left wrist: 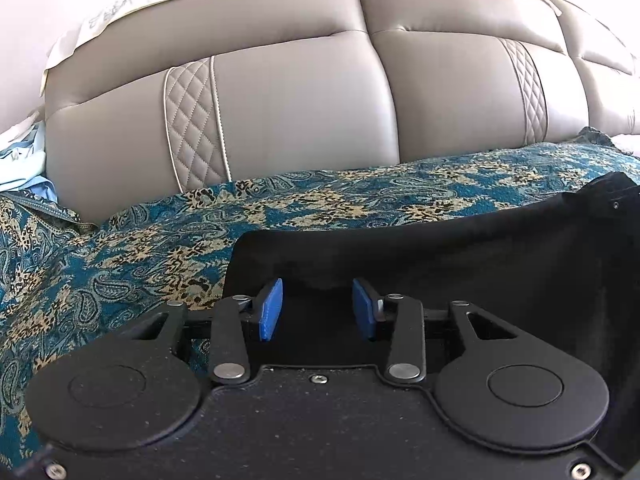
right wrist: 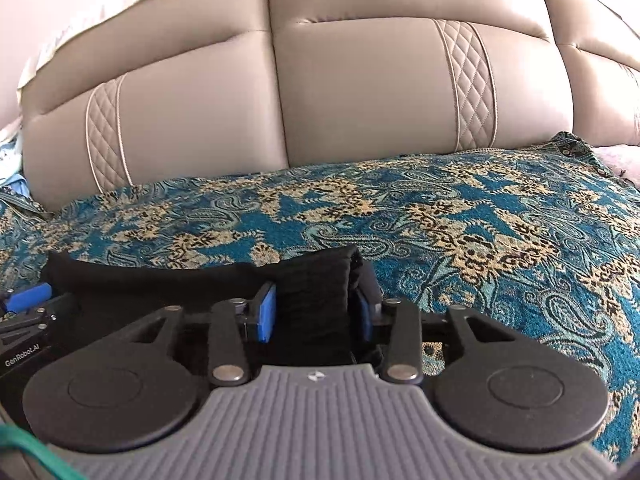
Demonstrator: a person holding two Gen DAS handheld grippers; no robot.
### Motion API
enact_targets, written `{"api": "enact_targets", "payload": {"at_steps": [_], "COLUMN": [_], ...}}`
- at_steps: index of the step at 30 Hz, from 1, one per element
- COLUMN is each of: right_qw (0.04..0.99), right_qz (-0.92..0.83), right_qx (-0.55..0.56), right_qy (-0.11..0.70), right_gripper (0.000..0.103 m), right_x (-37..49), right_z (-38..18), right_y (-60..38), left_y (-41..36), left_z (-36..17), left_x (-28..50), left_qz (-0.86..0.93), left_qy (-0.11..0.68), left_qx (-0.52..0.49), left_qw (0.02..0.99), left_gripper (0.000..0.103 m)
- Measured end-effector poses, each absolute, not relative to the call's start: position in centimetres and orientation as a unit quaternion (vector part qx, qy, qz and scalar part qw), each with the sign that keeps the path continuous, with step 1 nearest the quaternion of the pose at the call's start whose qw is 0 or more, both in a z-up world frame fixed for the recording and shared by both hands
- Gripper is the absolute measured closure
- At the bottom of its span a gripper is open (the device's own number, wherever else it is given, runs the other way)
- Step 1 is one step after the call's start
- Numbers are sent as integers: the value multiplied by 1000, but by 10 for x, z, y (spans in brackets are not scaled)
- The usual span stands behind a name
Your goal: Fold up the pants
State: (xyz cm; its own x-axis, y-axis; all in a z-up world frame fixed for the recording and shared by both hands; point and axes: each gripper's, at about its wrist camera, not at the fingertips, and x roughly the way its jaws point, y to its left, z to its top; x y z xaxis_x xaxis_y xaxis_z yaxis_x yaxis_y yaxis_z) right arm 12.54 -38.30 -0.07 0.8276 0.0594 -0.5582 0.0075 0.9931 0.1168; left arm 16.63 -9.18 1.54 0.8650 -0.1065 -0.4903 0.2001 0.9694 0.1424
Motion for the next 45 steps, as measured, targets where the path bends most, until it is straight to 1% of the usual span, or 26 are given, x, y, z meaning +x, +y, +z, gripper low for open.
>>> {"api": "enact_targets", "payload": {"at_steps": [8, 9, 10, 11, 13, 15, 19, 23, 28, 34, 41, 45], "right_qw": [953, 953, 954, 954, 954, 955, 954, 954, 956, 953, 951, 950], "right_qz": [6, 6, 5, 5, 0, -1, -8, -21, -38, -43, -46, -51], "right_qx": [51, 51, 52, 55, 59, 60, 61, 71, 68, 71, 63, 61], "right_qy": [298, 297, 296, 295, 293, 292, 292, 290, 284, 290, 300, 302], "right_gripper": [50, 47, 42, 39, 29, 24, 14, 12, 5, 1, 0, 0], "right_x": [127, 127, 126, 126, 125, 123, 118, 107, 94, 80, 71, 68], "right_z": [-4, -4, -4, -4, -2, -2, -2, -1, 2, 1, -4, -7], "right_y": [-381, -381, -381, -382, -381, -379, -380, -383, -387, -396, -404, -406], "left_y": [-91, -91, -91, -91, -92, -91, -88, -88, -91, -86, -81, -81], "left_z": [15, 16, 16, 16, 18, 20, 23, 19, 12, 10, 14, 16], "left_x": [166, 166, 167, 166, 165, 161, 142, 106, 54, 11, -19, -30], "left_qz": [-80, -80, -81, -81, -81, -83, -94, -104, -123, -137, -148, -157], "left_qy": [248, 248, 250, 253, 259, 267, 275, 275, 267, 274, 282, 290], "left_qx": [93, 93, 93, 94, 98, 98, 87, 86, 99, 100, 107, 107], "left_qw": [961, 961, 960, 960, 957, 955, 953, 952, 951, 947, 942, 938], "left_gripper": [64, 64, 63, 62, 58, 55, 53, 53, 52, 52, 51, 46]}}
